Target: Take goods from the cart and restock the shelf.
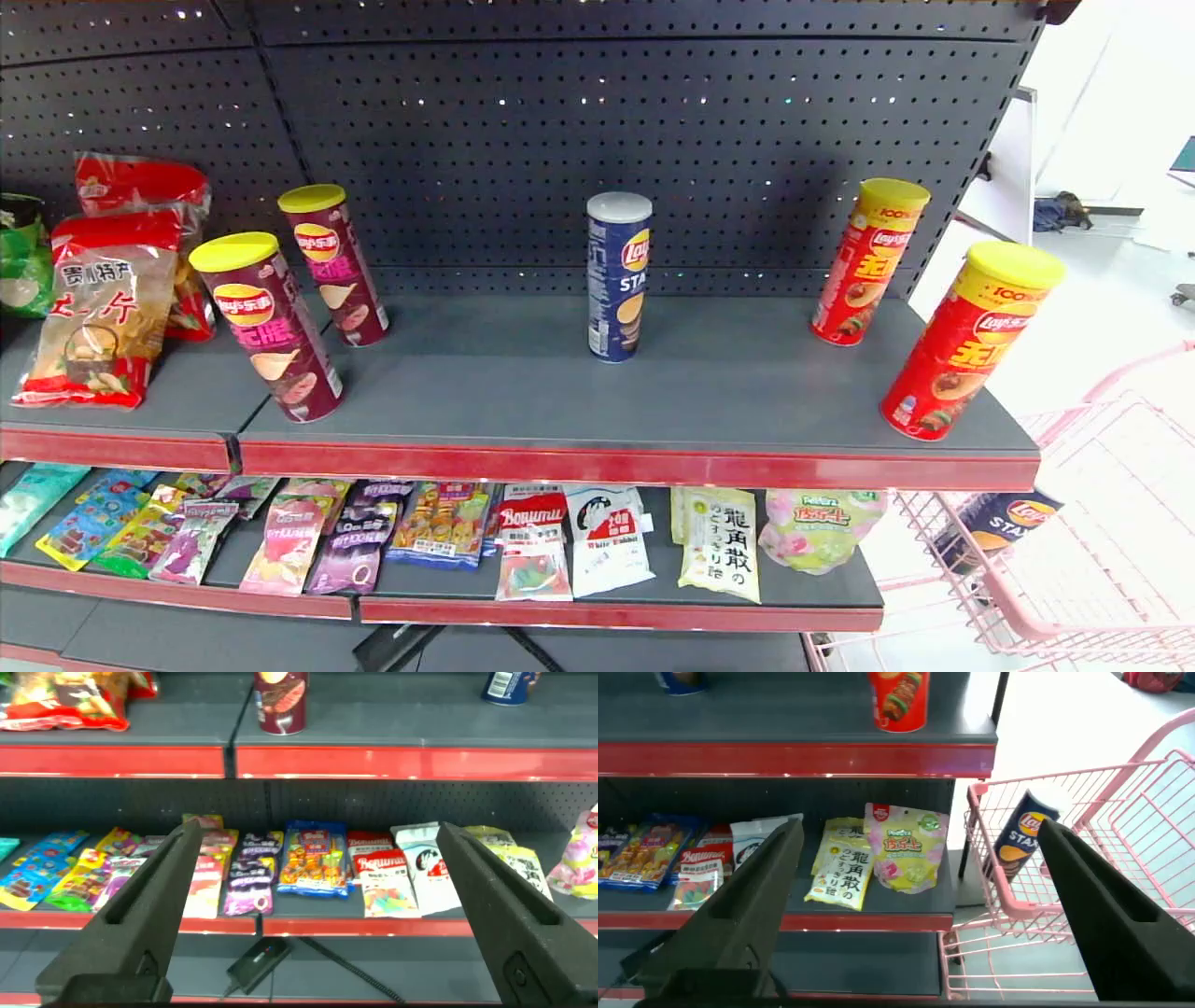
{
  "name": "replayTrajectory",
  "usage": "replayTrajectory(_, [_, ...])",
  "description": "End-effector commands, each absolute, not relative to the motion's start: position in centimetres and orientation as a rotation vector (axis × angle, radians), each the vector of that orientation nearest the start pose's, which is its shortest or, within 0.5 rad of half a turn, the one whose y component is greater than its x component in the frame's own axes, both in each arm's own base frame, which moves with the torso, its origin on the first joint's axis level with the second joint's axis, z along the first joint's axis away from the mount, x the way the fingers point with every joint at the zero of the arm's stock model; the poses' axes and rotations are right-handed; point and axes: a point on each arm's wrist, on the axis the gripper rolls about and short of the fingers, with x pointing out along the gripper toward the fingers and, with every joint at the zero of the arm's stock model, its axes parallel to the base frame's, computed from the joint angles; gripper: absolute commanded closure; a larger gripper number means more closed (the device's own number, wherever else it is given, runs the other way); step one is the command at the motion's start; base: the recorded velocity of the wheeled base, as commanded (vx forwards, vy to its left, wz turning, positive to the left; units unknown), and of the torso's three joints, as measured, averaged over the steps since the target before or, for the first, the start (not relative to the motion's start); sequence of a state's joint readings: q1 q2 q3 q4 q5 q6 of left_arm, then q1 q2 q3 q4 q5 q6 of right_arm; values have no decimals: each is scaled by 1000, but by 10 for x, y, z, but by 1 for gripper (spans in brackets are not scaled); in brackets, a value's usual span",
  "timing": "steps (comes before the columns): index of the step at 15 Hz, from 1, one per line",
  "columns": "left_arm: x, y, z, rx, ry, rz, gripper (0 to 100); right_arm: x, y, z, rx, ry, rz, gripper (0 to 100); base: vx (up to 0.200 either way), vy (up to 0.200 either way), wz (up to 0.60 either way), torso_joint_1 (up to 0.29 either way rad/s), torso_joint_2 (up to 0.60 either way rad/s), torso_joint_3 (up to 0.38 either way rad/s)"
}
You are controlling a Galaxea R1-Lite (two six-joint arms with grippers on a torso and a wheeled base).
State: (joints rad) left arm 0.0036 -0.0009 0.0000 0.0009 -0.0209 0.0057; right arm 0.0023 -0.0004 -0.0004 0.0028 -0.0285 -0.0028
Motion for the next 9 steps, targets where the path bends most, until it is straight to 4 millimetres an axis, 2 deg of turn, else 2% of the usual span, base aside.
replayTrajectory(1, [-23,-1,75,6,0,-17,0,-23,-1,75,-3,3,-26,0,0,-200,0,7,2,-2])
replayTrajectory(9, [-23,-1,75,6,0,-18,0,-23,-1,75,-3,3,-23,0,0,-200,0,5,2,2])
